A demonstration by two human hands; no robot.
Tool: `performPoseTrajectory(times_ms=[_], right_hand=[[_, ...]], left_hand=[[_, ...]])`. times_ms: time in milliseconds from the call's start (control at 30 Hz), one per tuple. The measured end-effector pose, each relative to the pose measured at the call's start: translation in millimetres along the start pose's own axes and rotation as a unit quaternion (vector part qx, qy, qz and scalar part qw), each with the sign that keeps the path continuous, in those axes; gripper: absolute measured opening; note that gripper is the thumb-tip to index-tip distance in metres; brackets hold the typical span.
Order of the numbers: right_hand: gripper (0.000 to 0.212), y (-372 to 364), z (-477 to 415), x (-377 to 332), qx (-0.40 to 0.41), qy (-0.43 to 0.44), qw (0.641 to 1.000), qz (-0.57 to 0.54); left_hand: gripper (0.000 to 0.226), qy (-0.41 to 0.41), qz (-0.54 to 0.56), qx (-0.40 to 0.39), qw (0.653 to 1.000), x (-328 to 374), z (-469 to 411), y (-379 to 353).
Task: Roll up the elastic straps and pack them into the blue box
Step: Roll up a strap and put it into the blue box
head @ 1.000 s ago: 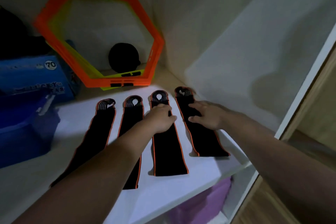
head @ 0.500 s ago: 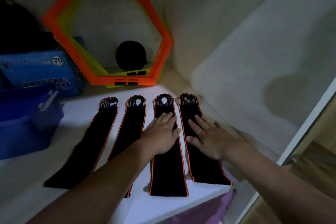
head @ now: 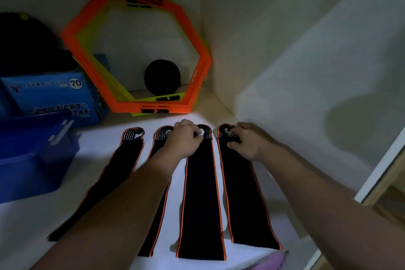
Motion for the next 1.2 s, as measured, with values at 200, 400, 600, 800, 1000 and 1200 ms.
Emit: performPoseTrajectory(times_ms=[200,400,600,800,1000,1200], right_hand=[[0.052,-7,-18,1,-0.001,-0.006,0.999,0.045],[0.023,52,6,-5,0.224,0.027,0.974,-0.01],[0.014,110,36,-35,0.31,0.062,0.935,-0.161],[0.005,140,28,-57,0.326,0.091,0.916,-0.214],[0.018,158,22,-50,0.359,0.051,0.881,-0.304],[0.019,172,34,-49,0.415,0.029,0.84,-0.349]], left_hand=[[0.04,0.021,-0.015,-0.047,0.999,-6,-13,-8],[0.038,0.02,0.026,-0.026,0.999,6,-25,19],[0.033,-0.009,0.055,0.026,0.998,50,-42,83],[0.047,-0.1,0.06,0.108,0.987,102,-25,135],[0.041,-0.157,0.149,0.17,0.961,118,9,161],[0.026,-0.183,0.285,0.165,0.926,117,21,162]])
Point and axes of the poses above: each hand's wrist, its own z-axis away from the middle knuckle, its own y-axis out of the back of the hand, x = y × z, the point moved 9 cm from there along -z, towards the middle knuckle, and after that the axes turned 1 degree about x, right-handed, at the moved point
